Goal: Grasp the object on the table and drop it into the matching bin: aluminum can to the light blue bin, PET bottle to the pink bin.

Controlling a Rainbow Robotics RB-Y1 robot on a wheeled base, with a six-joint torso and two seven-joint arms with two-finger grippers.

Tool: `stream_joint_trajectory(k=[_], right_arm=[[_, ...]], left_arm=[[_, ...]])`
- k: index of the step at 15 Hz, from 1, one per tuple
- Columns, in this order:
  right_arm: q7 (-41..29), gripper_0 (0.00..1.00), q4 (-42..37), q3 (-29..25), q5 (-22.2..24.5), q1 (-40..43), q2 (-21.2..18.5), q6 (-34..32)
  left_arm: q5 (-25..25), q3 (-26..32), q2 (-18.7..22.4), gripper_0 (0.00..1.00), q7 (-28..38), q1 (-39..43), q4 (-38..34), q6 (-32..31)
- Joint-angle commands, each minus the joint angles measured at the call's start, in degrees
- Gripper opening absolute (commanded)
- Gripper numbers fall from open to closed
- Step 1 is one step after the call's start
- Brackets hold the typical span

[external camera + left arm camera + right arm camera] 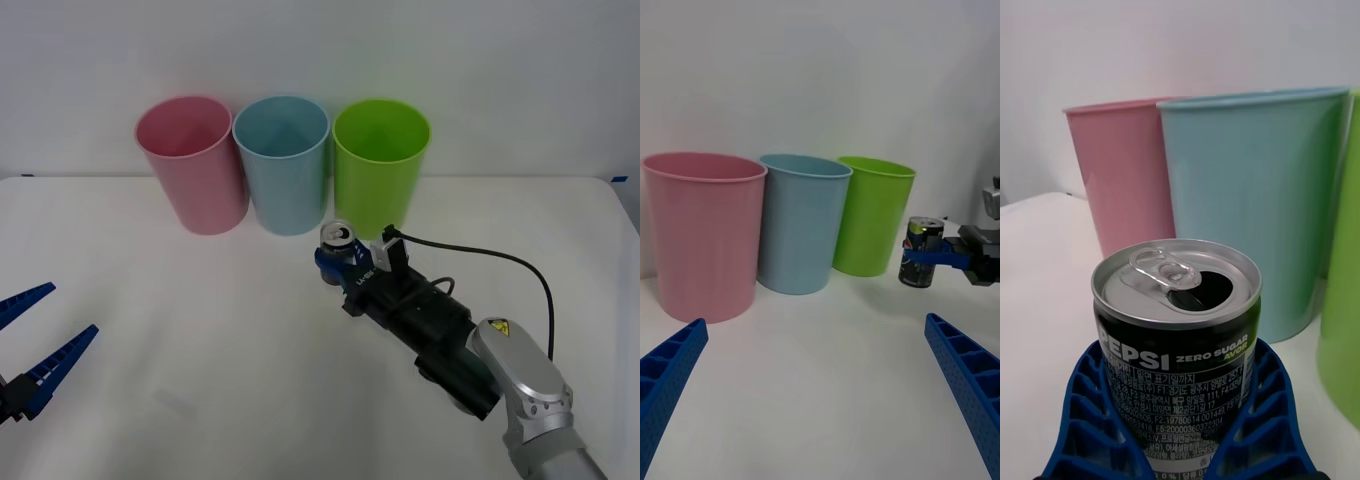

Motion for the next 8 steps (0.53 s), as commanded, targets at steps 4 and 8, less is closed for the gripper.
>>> stream_joint_trajectory(k=[4, 8], right_arm=[[-12.3, 0.00, -14.8, 0.9, 0.0, 4.4, -4.5, 1.7], [-19.5, 0.00, -21.2, 0.9, 0.0, 4.3, -7.0, 3.3]], left_arm=[[0.0, 0.0, 0.0, 1.00, 0.0, 0.0, 0.0, 0.0], [0.0, 0.0, 0.0, 1.00, 0.0, 0.0, 0.0, 0.0]])
